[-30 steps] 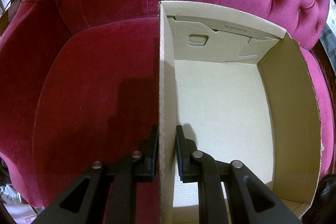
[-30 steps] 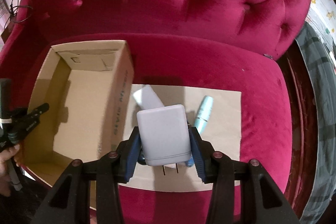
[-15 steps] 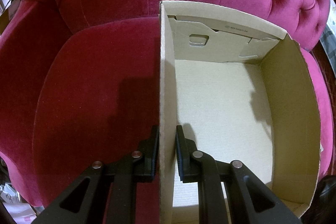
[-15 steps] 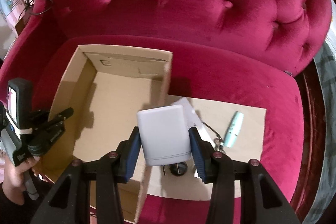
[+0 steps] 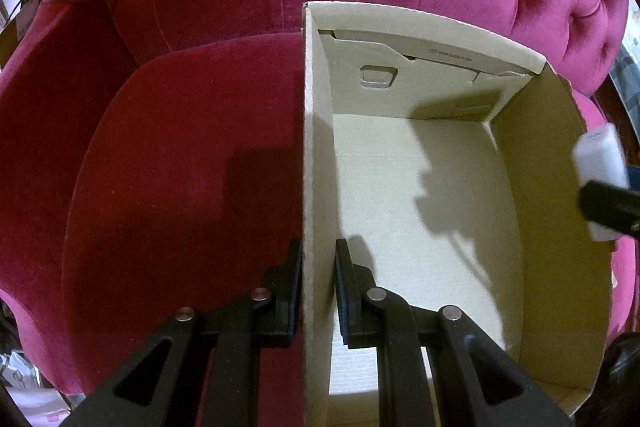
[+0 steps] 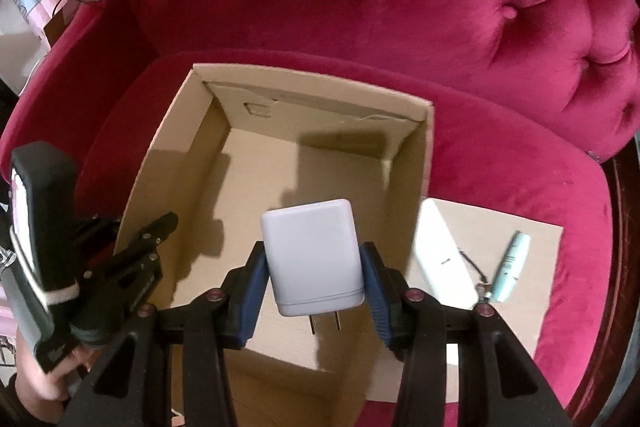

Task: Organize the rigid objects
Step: 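Lift the white charger with the right gripper and carry it into the box, then lower the white charger into the box and open the right gripper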

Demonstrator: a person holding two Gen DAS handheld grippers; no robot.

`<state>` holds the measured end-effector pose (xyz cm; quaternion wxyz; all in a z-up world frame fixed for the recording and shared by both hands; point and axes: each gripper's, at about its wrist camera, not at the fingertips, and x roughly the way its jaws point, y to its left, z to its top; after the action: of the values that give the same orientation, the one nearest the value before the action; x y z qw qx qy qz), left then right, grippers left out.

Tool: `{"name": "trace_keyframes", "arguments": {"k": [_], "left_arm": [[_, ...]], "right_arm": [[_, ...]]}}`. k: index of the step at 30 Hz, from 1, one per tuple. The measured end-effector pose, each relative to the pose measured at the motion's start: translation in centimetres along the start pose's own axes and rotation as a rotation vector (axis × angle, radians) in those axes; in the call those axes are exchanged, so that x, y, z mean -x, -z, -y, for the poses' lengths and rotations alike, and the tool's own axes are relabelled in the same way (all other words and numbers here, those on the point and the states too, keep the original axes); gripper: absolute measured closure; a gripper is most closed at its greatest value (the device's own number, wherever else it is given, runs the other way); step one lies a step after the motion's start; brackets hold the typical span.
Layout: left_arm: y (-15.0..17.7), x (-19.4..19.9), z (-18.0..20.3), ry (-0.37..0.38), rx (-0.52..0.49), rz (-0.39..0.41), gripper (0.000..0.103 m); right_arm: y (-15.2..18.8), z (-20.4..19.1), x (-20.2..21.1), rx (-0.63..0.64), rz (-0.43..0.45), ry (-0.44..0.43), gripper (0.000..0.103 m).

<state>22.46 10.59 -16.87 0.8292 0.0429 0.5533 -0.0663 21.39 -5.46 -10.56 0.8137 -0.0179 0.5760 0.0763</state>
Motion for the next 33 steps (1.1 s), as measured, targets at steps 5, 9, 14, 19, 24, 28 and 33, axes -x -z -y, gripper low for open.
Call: {"name": "trace_keyframes", "arguments": {"k": [5, 9, 14, 19, 24, 28, 33], "left_arm": [[0.0, 0.0, -0.1, 0.002, 0.0, -0.001, 0.087], [-0.1, -0.1, -0.2, 0.003, 0.007, -0.001, 0.087], [0.0, -0.1, -0.1, 0.001, 0.003, 0.0, 0.087], [0.0, -0.1, -0.1, -0.001, -0.001, 0.001, 0.087], [0.0, -0.1, -0.1, -0.002, -0.002, 0.0, 0.087], [-0.1, -0.2, -0.1, -0.002, -0.002, 0.0, 0.087], [0.0, -0.2, 0.0, -0.007, -0.003, 0.0, 0.087]], "right_arm": [[-0.2, -0.8, -2.3, -0.008, -0.027, -0.017, 0.054], [-0.2, -1.4, -4.2, -0.015, -0.052, -0.031, 0.054], [-0.7, -2.0, -6.5, -0.027, -0.078, -0.039, 0.054], [-1.3, -2.3, -8.8, -0.041, -0.106, -0.043, 0.054], [-1.8, -2.8, -10.8, -0.04, -0.137, -0.059, 0.054], [-1.8, -2.9, -11.8, -0.031, -0.157, -0.05, 0.054], [-1.6, -2.5, -12.2, -0.037, -0.164, -0.043, 0.053]]}}
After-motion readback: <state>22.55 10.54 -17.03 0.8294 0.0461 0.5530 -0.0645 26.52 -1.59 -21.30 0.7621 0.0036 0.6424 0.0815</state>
